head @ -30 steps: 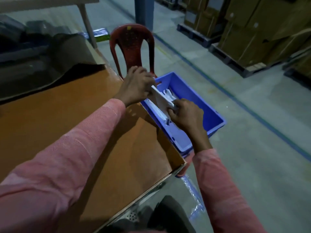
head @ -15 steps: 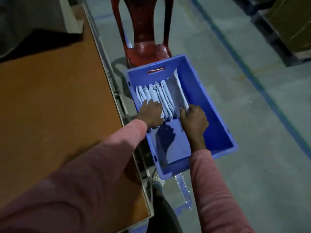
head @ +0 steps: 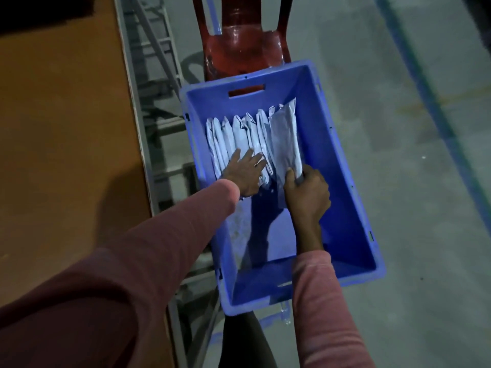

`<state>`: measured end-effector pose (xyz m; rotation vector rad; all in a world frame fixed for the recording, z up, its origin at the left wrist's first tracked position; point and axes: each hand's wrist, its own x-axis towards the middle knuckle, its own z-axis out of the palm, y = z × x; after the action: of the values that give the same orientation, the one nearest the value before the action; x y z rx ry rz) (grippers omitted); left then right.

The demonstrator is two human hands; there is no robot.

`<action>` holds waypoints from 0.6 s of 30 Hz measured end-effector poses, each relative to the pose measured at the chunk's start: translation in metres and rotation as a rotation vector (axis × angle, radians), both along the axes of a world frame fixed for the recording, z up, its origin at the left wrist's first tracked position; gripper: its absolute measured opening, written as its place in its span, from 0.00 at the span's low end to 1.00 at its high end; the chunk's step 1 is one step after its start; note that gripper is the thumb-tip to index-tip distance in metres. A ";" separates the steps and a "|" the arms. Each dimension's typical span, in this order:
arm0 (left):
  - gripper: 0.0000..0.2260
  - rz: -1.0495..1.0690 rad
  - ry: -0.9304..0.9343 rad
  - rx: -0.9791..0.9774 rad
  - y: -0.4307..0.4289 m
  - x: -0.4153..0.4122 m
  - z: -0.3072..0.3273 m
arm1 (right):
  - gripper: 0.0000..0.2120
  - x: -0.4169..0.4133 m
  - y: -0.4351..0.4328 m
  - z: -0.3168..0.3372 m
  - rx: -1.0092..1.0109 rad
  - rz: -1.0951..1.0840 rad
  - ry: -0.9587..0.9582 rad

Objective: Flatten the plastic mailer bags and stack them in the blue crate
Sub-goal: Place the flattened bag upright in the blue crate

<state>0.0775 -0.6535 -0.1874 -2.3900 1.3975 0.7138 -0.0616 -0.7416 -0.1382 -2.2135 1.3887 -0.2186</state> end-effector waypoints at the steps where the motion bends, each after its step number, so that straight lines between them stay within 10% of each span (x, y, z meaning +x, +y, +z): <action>1: 0.32 -0.005 -0.013 -0.002 0.001 0.001 -0.002 | 0.14 0.001 -0.001 -0.001 0.004 -0.002 -0.006; 18: 0.31 0.007 -0.015 -0.030 0.020 0.018 -0.013 | 0.09 0.031 0.005 -0.010 0.013 0.214 0.087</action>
<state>0.0955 -0.6340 -0.2007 -2.4193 1.4039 0.6803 -0.0303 -0.7361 -0.1479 -2.3643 1.1809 -0.0376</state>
